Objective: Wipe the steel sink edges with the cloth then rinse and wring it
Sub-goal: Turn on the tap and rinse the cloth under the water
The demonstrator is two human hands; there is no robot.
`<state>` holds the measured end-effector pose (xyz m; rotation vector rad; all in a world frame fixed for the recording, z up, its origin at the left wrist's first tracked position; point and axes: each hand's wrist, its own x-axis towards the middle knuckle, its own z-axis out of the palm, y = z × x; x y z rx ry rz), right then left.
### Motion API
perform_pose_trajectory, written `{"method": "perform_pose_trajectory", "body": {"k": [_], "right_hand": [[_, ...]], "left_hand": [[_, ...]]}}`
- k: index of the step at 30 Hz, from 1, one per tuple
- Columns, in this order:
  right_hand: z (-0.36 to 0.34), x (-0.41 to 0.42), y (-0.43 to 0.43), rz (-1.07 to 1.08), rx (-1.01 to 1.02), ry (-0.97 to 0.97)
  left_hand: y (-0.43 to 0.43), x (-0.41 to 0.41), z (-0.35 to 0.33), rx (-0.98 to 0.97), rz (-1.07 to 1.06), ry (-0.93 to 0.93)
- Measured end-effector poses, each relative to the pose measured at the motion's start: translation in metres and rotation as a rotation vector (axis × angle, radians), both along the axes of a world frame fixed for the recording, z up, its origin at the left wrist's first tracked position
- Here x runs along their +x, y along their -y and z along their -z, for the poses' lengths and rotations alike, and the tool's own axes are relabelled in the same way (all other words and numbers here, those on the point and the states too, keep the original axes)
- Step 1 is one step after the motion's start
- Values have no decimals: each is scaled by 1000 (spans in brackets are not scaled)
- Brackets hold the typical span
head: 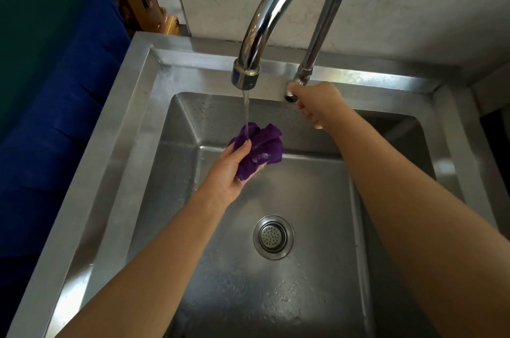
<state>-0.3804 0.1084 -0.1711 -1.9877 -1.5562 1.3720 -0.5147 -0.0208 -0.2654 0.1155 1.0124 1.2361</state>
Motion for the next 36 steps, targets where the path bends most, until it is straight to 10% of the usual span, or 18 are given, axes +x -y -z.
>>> {"method": "perform_pose_trajectory", "body": {"k": [10, 20, 28, 36], "right_hand": [[29, 33, 57, 304, 252, -127], [87, 1, 86, 28, -82, -642], [70, -38, 90, -200, 338, -290], [87, -32, 77, -31, 168, -195]], "left_hand": [[-6, 8, -3, 22, 38, -22], [-12, 2, -12, -128, -71, -51], [-21, 8, -15, -272, -141, -544], [-7, 11, -9, -88, -143, -580]]}}
